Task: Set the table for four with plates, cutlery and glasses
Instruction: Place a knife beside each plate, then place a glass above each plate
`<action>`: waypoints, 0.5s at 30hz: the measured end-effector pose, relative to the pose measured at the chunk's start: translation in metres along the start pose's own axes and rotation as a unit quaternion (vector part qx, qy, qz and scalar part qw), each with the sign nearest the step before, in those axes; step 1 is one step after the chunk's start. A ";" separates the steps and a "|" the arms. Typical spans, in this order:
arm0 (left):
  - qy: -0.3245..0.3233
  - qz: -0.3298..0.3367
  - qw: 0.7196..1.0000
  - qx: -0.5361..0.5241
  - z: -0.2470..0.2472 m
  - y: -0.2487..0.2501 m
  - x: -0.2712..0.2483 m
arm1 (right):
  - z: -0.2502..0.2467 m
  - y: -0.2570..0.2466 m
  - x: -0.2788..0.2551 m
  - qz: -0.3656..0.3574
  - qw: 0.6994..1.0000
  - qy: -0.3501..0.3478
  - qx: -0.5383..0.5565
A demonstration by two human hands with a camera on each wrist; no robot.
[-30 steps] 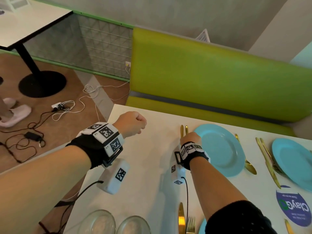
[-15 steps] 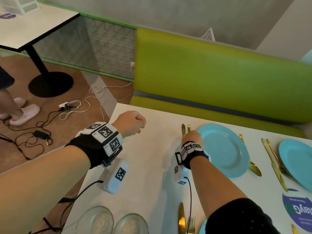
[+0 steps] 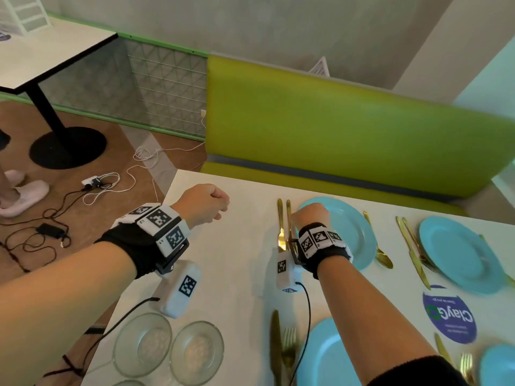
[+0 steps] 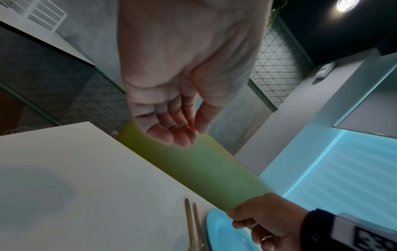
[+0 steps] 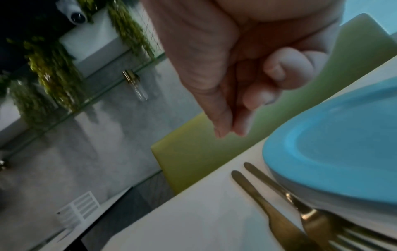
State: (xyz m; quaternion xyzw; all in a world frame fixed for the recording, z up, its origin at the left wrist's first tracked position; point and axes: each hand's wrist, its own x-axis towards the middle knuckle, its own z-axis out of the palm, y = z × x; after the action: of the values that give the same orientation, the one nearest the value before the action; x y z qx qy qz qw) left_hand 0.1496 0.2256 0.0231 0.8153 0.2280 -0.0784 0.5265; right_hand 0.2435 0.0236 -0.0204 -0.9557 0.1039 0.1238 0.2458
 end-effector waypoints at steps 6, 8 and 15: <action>-0.022 0.050 0.998 -0.010 0.006 0.010 -0.048 | -0.030 0.038 -0.069 -0.021 0.999 -0.014 0.028; -0.027 0.067 0.997 -0.011 0.005 0.004 -0.069 | -0.028 0.054 -0.099 -0.024 0.999 -0.002 0.038; 0.010 0.036 0.999 0.025 -0.029 -0.060 -0.137 | -0.007 0.093 -0.221 -0.033 0.999 -0.017 0.007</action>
State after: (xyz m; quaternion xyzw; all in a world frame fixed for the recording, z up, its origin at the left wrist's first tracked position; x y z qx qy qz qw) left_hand -0.0015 0.2323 0.0370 0.8367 0.2019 -0.0569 0.5059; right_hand 0.0118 -0.0292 0.0078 -0.9547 0.0687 0.1309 0.2583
